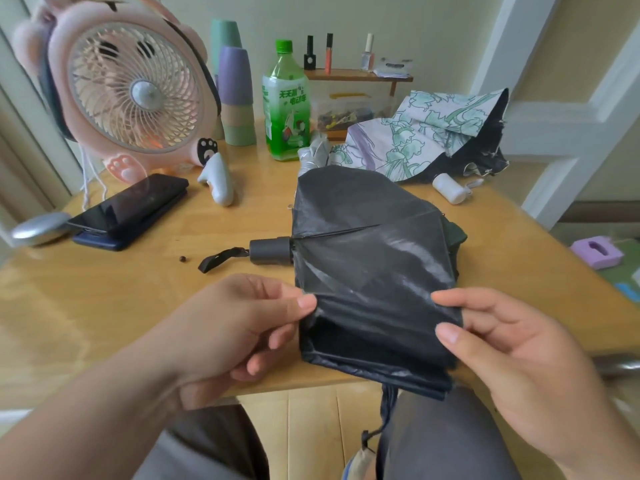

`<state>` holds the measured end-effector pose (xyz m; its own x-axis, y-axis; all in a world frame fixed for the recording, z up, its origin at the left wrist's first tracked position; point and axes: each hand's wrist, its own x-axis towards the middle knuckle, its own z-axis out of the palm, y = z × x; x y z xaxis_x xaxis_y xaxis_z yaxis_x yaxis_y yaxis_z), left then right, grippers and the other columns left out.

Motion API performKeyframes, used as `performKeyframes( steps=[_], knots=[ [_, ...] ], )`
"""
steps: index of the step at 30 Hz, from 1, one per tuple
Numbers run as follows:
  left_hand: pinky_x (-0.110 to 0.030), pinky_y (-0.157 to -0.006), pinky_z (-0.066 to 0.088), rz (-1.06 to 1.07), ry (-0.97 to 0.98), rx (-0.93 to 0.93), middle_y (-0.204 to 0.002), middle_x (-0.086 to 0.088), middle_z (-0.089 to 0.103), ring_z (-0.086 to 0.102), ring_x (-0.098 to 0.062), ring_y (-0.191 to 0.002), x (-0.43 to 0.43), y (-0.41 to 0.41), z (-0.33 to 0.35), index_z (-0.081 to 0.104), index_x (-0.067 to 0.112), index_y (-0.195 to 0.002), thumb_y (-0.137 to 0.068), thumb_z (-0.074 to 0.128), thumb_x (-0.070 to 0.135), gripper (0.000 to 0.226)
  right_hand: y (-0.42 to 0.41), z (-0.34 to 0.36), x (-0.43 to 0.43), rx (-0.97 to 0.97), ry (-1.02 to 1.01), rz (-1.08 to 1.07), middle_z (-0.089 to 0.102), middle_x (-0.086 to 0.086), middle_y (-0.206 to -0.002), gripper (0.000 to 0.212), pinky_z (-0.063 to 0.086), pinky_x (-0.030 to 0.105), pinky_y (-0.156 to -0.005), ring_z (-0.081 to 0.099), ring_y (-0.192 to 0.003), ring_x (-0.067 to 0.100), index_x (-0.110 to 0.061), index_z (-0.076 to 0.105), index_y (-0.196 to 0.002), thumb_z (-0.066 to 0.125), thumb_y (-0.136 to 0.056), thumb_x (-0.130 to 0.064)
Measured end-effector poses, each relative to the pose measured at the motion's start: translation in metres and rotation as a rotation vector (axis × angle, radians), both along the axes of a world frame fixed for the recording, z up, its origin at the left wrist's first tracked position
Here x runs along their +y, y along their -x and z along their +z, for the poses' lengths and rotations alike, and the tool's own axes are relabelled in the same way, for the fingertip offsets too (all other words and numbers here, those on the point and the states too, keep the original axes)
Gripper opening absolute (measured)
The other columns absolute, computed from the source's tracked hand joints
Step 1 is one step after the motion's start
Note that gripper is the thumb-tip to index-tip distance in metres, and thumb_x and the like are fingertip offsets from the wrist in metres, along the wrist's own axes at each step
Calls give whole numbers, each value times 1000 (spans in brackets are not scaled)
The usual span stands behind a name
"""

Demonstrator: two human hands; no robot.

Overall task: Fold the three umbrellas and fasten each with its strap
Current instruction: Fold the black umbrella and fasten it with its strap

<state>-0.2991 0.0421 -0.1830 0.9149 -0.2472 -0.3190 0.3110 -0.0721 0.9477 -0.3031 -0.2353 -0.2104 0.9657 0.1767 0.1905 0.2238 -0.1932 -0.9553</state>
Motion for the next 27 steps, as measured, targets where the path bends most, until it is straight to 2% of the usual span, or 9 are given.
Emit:
performKeyframes(
  steps=[2, 4, 9, 12, 16, 18, 21, 24, 27],
  knots=[
    [-20, -40, 24, -94, -231, -75, -50, -11, 41, 33, -17, -37, 7, 1, -1, 49, 8, -58, -94, 70, 32, 48, 3, -6, 1, -34, 87, 3, 61, 10, -69, 28, 42, 19, -64, 50, -63, 22, -43, 74, -108, 77, -81, -36],
    [-21, -44, 34, -197, -473, -132, -51, -12, 50, 44, -19, -39, 11, 1, -1, 51, 7, -63, -98, 66, 31, 45, 7, -12, 1, -87, 200, 1, 61, -1, -72, 36, 42, 12, -68, 53, -65, 10, -47, 74, -103, 78, -87, -15],
    [-22, -54, 45, -214, -767, -176, -51, -1, 61, 55, -14, -43, 6, 4, -1, 55, 13, -71, -100, 59, 28, 33, 12, -14, 3, -258, 479, -56, 56, -6, -79, 34, 37, 0, -66, 59, -74, 4, -50, 73, -102, 75, -82, -23],
    [-23, -54, 45, -134, -810, -203, -53, 6, 61, 53, -8, -45, 0, 5, 1, 61, 17, -75, -94, 60, 50, 38, 15, -11, 2, -303, 547, -65, 54, -8, -78, 38, 36, -2, -65, 58, -73, -2, -47, 75, -102, 72, -73, -22],
    [-26, -56, 38, 149, -1126, -675, -69, 11, 56, 51, -4, -64, -3, -10, 1, 53, 29, -78, -82, 54, 70, 41, 17, -13, 0, -295, 551, -67, 53, -9, -77, 38, 35, -1, -61, 53, -64, -5, -48, 74, -102, 73, -73, -23],
    [-33, -80, 51, 56, -1089, -941, -104, 16, 57, 57, -9, -96, -2, -25, 3, 55, 38, -106, -83, 54, 74, 43, 18, -12, 1, -284, 596, -51, 53, -11, -78, 40, 36, 1, -66, 55, -70, -3, -51, 73, -104, 74, -73, -25],
    [-50, -123, 22, -321, -1226, -998, -163, 11, 24, 20, -17, -152, 3, -47, -1, 25, 47, -153, -81, 34, 87, 82, 19, -10, -1, -252, 681, -20, 55, -13, -85, 46, 39, 5, -71, 57, -79, 2, -60, 67, -109, 79, -79, -28],
    [-44, -127, -6, -572, -1266, -931, -168, 20, -12, -19, -1, -152, 7, -51, -13, 5, 47, -159, -82, 20, 89, 89, 18, 7, -3, -128, 803, 116, 58, -21, -99, 56, 41, 9, -78, 58, -91, 0, -77, 58, -100, 81, -83, -30],
    [-40, -124, -14, -647, -1216, -954, -166, 25, -12, -27, 0, -149, 13, -46, -21, 15, 53, -156, -89, 16, 85, 75, 13, 41, -1, 64, 873, 182, 64, -31, -94, 31, 47, 14, -73, 61, -79, -3, -70, 62, -90, 73, -89, -41]
  ],
)
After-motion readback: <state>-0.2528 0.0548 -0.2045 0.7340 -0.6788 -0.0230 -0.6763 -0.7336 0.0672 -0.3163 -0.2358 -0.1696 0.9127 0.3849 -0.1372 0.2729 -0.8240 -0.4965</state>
